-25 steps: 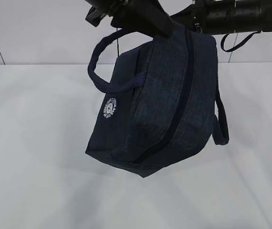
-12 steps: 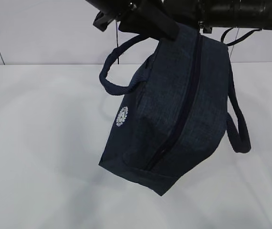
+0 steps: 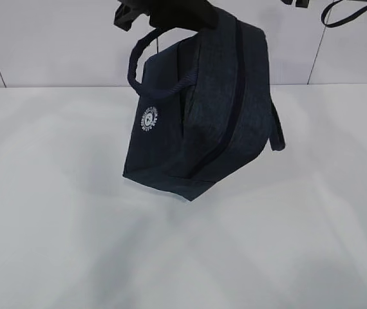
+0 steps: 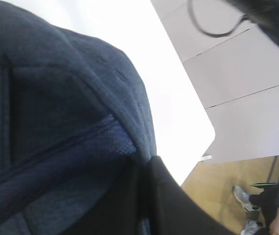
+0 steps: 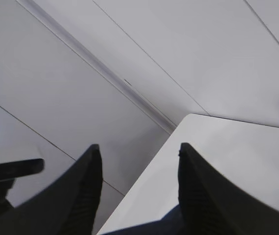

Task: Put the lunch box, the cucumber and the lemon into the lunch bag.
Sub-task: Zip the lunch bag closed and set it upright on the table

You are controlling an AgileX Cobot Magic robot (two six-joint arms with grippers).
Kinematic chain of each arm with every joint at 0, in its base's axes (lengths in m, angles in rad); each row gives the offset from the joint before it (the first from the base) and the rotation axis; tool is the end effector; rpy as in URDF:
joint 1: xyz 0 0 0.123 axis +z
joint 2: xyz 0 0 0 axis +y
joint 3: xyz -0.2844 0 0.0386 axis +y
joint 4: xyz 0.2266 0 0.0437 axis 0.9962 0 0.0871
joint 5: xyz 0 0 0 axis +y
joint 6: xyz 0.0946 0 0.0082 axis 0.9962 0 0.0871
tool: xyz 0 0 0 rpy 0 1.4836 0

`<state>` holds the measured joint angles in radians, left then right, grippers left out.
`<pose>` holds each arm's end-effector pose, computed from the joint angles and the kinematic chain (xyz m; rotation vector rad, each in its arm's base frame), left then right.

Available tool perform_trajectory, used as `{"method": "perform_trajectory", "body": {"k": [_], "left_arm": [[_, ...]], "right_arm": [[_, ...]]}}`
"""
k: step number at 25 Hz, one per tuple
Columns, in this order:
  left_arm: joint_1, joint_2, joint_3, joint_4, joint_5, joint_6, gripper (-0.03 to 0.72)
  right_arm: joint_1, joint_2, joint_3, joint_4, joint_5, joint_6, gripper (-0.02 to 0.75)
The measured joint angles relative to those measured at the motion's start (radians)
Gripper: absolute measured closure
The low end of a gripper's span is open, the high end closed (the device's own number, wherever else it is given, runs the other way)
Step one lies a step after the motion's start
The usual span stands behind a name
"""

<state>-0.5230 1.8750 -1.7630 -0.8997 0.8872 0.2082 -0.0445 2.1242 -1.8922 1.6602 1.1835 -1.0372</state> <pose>0.3271 -0.2552 0.3536 0.4521 2.3454 -1.2378 0.4529 0.0675 0.3377 -0.3691 1.6951 1.4139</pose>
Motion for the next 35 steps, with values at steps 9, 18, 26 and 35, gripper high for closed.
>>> {"method": "perform_trajectory", "body": {"k": [9, 18, 26, 35], "left_arm": [[0.025, 0.129, 0.0, -0.088, -0.047, 0.005, 0.692], [0.14, 0.208, 0.0, -0.102, -0.032, 0.005, 0.693], [0.197, 0.23, -0.005, -0.108, 0.013, 0.005, 0.558], [0.268, 0.191, -0.006, -0.091, 0.051, 0.02, 0.213]], "right_arm": [[0.0, 0.0, -0.066, 0.0, 0.012, 0.035, 0.35], [0.0, 0.0, -0.088, -0.006, 0.015, 0.043, 0.35], [0.0, 0.0, -0.09, -0.006, 0.015, 0.045, 0.35], [0.0, 0.0, -0.125, -0.014, 0.015, 0.115, 0.35]]}}
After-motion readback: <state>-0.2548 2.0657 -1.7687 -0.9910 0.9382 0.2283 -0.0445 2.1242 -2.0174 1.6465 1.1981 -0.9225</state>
